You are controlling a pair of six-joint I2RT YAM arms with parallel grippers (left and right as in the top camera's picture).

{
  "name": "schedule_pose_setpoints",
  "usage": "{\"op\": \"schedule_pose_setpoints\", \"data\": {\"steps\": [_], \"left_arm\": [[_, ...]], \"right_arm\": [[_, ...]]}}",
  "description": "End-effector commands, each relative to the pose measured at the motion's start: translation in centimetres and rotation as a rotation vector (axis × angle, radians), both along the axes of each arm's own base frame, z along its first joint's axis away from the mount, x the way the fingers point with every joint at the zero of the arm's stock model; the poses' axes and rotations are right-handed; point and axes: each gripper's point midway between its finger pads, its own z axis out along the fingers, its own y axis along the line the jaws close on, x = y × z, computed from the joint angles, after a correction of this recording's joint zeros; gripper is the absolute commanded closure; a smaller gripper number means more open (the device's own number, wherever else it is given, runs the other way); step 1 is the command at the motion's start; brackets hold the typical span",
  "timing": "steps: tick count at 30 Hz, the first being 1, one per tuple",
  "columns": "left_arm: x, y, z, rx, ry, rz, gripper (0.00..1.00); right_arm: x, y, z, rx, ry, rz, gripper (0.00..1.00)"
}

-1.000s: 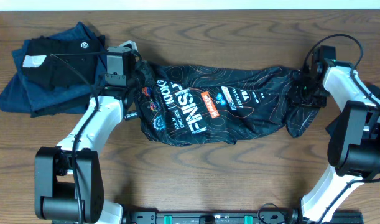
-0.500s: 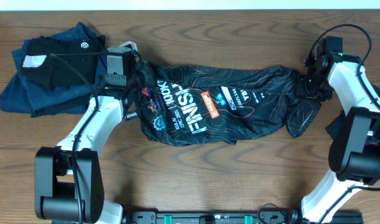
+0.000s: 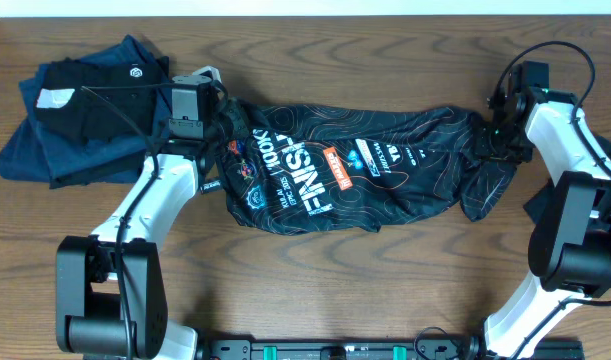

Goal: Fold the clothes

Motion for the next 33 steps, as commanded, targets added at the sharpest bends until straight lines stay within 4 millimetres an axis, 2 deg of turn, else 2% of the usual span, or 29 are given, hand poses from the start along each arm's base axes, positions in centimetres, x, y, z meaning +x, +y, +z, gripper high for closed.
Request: {"op": "schedule_pose_setpoints", "data": {"steps": [1, 9, 16, 22, 24, 26, 28, 33], "left_arm": [[0.3, 0.0, 0.6, 0.008, -0.018, -0.010, 0.94], [0.3, 0.0, 0.6, 0.008, -0.018, -0.010, 0.94], [0.3, 0.0, 0.6, 0.008, -0.018, -0.010, 0.94], [0.3, 0.0, 0.6, 0.008, -0.018, -0.010, 0.94], [0.3, 0.0, 0.6, 0.008, -0.018, -0.010, 0.94], [0.3, 0.0, 0.6, 0.009, -0.018, -0.010, 0.94], [0.3, 0.0, 0.6, 0.009, -0.018, -0.010, 0.94], [0.3, 0.0, 0.6, 0.009, -0.018, -0.010, 0.94]], "right_arm": [[-0.1, 0.3, 0.2, -0.007, -0.006, 0.020, 0.61], [0.1, 0.6, 0.1, 0.009, -0.017, 0.023, 0.62], [-0.1, 1.0, -1.0, 0.031, -0.026, 0.027, 0.61], [0.5, 0.9, -1.3, 0.026, -0.058, 0.027, 0.62], [0.6, 0.9, -1.2, 0.025, -0.062, 0.027, 0.64], [0.7, 0.9, -1.2, 0.025, -0.064, 0.027, 0.72], [0.8, 0.9, -1.2, 0.024, -0.069, 0.027, 0.76], [0.9, 1.0, -1.2, 0.031, -0.073, 0.029, 0.79]]}}
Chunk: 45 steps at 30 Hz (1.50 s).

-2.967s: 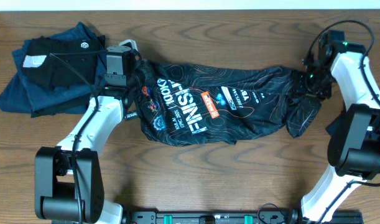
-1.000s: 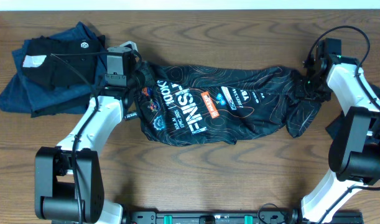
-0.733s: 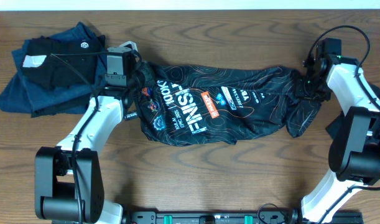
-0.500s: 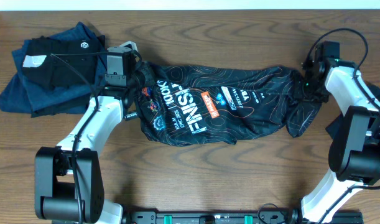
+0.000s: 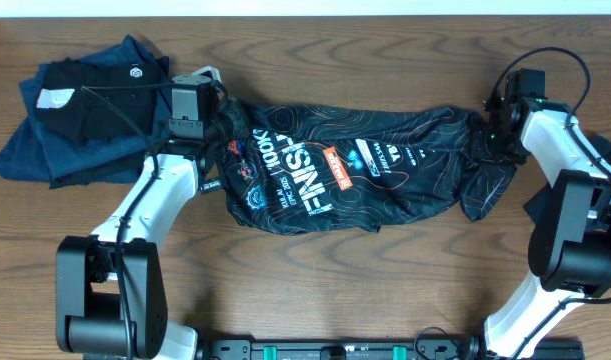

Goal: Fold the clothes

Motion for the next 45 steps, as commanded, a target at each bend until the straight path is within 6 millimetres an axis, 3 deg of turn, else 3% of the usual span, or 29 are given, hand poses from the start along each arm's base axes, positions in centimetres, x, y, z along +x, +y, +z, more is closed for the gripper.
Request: {"op": "schedule_pose_setpoints", "data": {"steps": [1, 6, 12, 15, 18, 22, 26, 30, 34, 38, 45], "left_arm": [[0.3, 0.0, 0.6, 0.008, -0.018, -0.010, 0.94], [0.3, 0.0, 0.6, 0.008, -0.018, -0.010, 0.94], [0.3, 0.0, 0.6, 0.008, -0.018, -0.010, 0.94], [0.3, 0.1, 1.6, 0.007, -0.041, -0.009, 0.94], [0.2, 0.5, 4.5, 0.026, -0.118, -0.023, 0.94], [-0.5, 1.3, 10.6, 0.030, -0.260, -0.015, 0.94], [-2.8, 2.0, 17.5, 0.022, -0.417, 0.002, 0.94], [-6.1, 2.7, 23.3, 0.014, -0.552, 0.016, 0.94], [-10.0, 2.4, 27.3, -0.019, -0.621, -0.031, 0.94], [-13.5, 2.2, 29.4, -0.035, -0.648, -0.061, 0.94], [-17.5, 2.2, 32.9, -0.019, -0.730, -0.069, 0.94]], "right_arm": [[0.1, 0.5, 0.4, 0.009, -0.012, 0.020, 0.82], [0.3, 0.9, 0.4, 0.027, -0.023, 0.024, 0.99], [0.3, 0.8, 0.5, 0.024, -0.021, 0.023, 0.99], [0.2, 0.5, 1.9, 0.013, -0.033, 0.017, 0.99], [0.4, -1.6, 5.9, -0.080, -0.077, -0.017, 0.99], [0.5, -4.0, 14.0, -0.170, -0.206, -0.072, 0.99], [-1.0, -5.4, 22.1, -0.223, -0.351, -0.141, 0.99], [-3.4, -5.9, 28.4, -0.280, -0.482, -0.176, 0.99], [-6.5, -6.0, 32.7, -0.332, -0.567, -0.207, 0.99], [-9.5, -5.8, 35.8, -0.370, -0.643, -0.225, 0.99], [-13.1, -5.0, 38.2, -0.430, -0.691, -0.152, 0.99]]}}
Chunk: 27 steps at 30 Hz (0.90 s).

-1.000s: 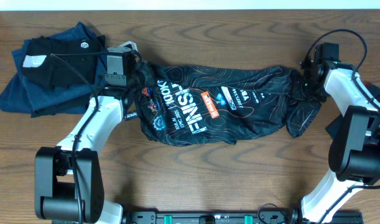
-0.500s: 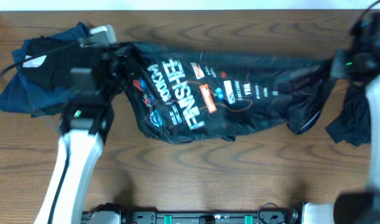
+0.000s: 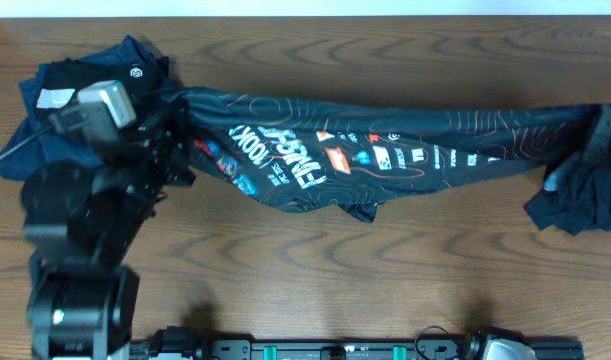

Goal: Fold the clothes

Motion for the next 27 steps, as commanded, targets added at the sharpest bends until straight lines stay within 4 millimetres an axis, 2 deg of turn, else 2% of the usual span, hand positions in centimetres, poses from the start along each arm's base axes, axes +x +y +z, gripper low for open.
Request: {"op": "schedule_pose_setpoints", "data": {"steps": [1, 4, 9, 12, 13, 17, 22, 27], "left_arm": [[-1.5, 0.1, 3.1, 0.038, -0.096, -0.004, 0.94], [-1.6, 0.2, 3.6, 0.057, -0.112, -0.003, 0.94], [-0.3, 0.2, 2.4, 0.057, -0.064, -0.003, 0.94], [1.0, 0.1, 1.2, 0.058, -0.018, -0.004, 0.94], [1.7, 0.1, 0.5, 0.058, 0.009, -0.005, 0.94], [5.1, 0.1, -3.5, 0.065, 0.142, -0.010, 0.94], [10.1, 0.0, -10.8, 0.077, 0.351, -0.019, 0.94], [13.7, -0.2, -17.7, 0.078, 0.507, -0.027, 0.94]], "right_arm": [[-1.4, -0.7, 1.4, -0.071, -0.011, -0.010, 0.99], [-1.2, -0.7, 1.2, -0.082, 0.002, 0.001, 0.99], [-0.3, -0.9, -0.3, -0.070, 0.064, 0.006, 0.99], [0.6, -0.6, -2.6, -0.038, 0.154, 0.042, 0.99], [0.9, -0.2, -4.1, -0.012, 0.212, 0.068, 0.99], [2.3, 0.6, -9.1, 0.087, 0.399, 0.118, 0.99], [4.6, 0.3, -15.7, 0.165, 0.622, 0.128, 0.99], [6.5, 0.6, -22.1, 0.245, 0.795, 0.148, 0.99]]}}
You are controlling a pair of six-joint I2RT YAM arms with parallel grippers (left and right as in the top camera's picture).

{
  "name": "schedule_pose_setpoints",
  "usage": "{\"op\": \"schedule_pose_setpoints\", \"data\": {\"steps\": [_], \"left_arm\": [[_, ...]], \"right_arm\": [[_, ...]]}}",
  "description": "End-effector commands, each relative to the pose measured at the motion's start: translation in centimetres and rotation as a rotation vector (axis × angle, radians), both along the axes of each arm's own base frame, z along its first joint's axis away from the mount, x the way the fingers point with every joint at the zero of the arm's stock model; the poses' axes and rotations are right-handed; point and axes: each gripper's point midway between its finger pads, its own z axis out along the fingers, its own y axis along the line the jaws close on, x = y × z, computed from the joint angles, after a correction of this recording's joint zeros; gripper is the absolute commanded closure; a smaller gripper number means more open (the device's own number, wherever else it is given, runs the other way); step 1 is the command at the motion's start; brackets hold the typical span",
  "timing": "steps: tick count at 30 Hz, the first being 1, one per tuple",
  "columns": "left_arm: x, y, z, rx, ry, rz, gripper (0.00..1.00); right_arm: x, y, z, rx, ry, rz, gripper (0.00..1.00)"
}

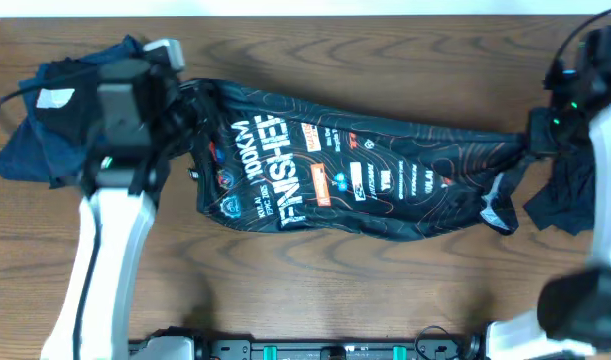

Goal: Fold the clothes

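A black printed shirt (355, 175) with "100KM FINISHER" lettering stretches across the table between both arms. My left gripper (188, 108) grips its left end, fingers hidden in bunched cloth. At the right end, my right gripper (533, 140) is pinched on the shirt's edge. The shirt hangs slightly slack in the middle, its lower edge resting on the wood.
A pile of dark blue and black clothes (45, 120) lies at the far left behind the left arm. Another dark garment (565, 195) sits at the right edge under the right arm. The wooden table (315, 290) shows bare in front.
The shirt was pulled taut and narrow between the arms; now it is slacker and broader, lying lower on the table. Both arms have come back closer in, still holding its ends.
The shirt first lay crumpled on the table with both grippers at its ends, unchanged a second later. Then it was raised and stretched tight across the table. Now it lies spread wider, lettering facing up, both ends still held.
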Motion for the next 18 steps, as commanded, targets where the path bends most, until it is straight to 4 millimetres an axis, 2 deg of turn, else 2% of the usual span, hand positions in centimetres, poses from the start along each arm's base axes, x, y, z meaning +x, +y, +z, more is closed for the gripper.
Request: {"op": "schedule_pose_setpoints", "data": {"steps": [1, 6, 10, 13, 15, 18], "left_arm": [[2.0, 0.1, -2.7, 0.018, 0.043, -0.013, 0.94], [4.6, 0.0, -6.8, 0.017, 0.090, -0.014, 0.94], [5.8, -0.2, -7.8, 0.018, 0.077, -0.018, 0.94], [6.9, -1.1, -7.7, 0.018, 0.034, -0.035, 0.94], [7.6, -2.1, -7.5, 0.017, -0.003, -0.054, 0.94], [8.5, -3.2, -7.7, 0.024, -0.038, -0.066, 0.94]], "right_arm": [[1.0, -0.2, -3.3, 0.040, 0.087, 0.009, 0.99], [2.3, -0.3, -8.7, 0.073, 0.195, 0.025, 0.99], [5.1, -0.9, -11.4, 0.063, 0.145, 0.008, 0.99], [8.7, -2.3, -11.6, 0.031, -0.013, -0.155, 0.98], [11.1, -3.2, -11.0, 0.019, -0.134, -0.282, 0.91], [14.1, -2.3, -10.1, 0.104, -0.264, -0.310, 0.81]]}}
